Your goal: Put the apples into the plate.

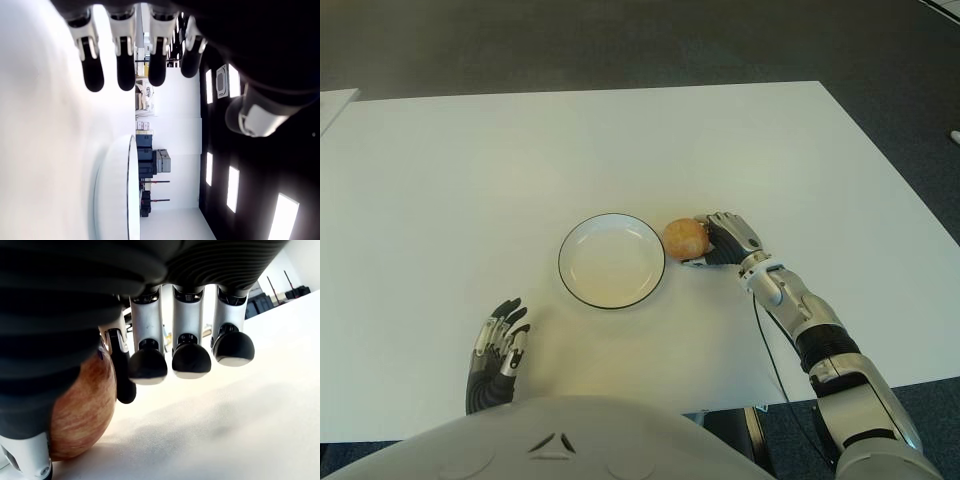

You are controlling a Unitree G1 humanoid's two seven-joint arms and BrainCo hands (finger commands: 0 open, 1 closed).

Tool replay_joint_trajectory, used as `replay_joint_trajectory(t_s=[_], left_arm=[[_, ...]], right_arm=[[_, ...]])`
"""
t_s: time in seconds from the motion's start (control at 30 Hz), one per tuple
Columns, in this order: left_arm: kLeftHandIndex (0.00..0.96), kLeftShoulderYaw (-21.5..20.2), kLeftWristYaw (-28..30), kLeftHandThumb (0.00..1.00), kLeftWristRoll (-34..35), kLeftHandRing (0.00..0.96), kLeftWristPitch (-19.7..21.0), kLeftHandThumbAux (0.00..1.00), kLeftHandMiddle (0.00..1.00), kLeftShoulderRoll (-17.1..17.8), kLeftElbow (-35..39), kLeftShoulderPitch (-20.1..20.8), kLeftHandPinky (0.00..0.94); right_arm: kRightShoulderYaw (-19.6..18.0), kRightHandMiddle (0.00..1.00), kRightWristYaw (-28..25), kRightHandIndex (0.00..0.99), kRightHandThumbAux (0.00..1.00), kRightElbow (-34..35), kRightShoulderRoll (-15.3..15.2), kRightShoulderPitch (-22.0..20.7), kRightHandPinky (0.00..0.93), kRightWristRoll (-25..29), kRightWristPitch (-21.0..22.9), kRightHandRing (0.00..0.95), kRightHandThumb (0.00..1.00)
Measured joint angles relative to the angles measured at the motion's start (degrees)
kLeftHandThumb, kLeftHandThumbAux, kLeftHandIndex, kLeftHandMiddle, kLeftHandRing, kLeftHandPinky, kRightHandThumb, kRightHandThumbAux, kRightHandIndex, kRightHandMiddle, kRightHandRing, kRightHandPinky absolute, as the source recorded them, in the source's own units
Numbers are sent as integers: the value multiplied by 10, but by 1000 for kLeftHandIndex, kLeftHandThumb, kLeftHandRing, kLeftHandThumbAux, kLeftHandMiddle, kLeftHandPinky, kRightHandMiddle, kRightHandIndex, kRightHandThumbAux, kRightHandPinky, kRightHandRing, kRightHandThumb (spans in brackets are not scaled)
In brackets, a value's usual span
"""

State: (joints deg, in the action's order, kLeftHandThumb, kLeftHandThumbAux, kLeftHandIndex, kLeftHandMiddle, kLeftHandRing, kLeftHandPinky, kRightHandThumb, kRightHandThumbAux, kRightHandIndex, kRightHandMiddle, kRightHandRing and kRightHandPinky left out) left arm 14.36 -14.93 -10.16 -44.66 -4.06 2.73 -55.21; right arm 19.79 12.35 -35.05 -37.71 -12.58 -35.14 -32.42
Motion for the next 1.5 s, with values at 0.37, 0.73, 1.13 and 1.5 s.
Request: replay_joint_trajectory(t_s=[0.37,0.73,1.13,1.5], left_arm=[[163,0,0,144,1,203,0,495,175,0,-4,2,244],[160,0,0,144,0,199,0,491,170,0,-5,2,242],[153,2,0,160,-1,199,12,491,171,0,-4,1,246],[153,4,0,169,-1,212,27,486,182,0,8,0,260]], right_arm=[[-1,964,1,437,714,8,0,2,893,-9,3,897,715],[-2,969,0,437,714,15,-1,4,891,-14,5,899,714],[-8,887,-18,439,713,31,-2,8,815,-11,13,844,714],[-4,48,-90,40,431,49,-15,7,47,-11,14,40,318]])
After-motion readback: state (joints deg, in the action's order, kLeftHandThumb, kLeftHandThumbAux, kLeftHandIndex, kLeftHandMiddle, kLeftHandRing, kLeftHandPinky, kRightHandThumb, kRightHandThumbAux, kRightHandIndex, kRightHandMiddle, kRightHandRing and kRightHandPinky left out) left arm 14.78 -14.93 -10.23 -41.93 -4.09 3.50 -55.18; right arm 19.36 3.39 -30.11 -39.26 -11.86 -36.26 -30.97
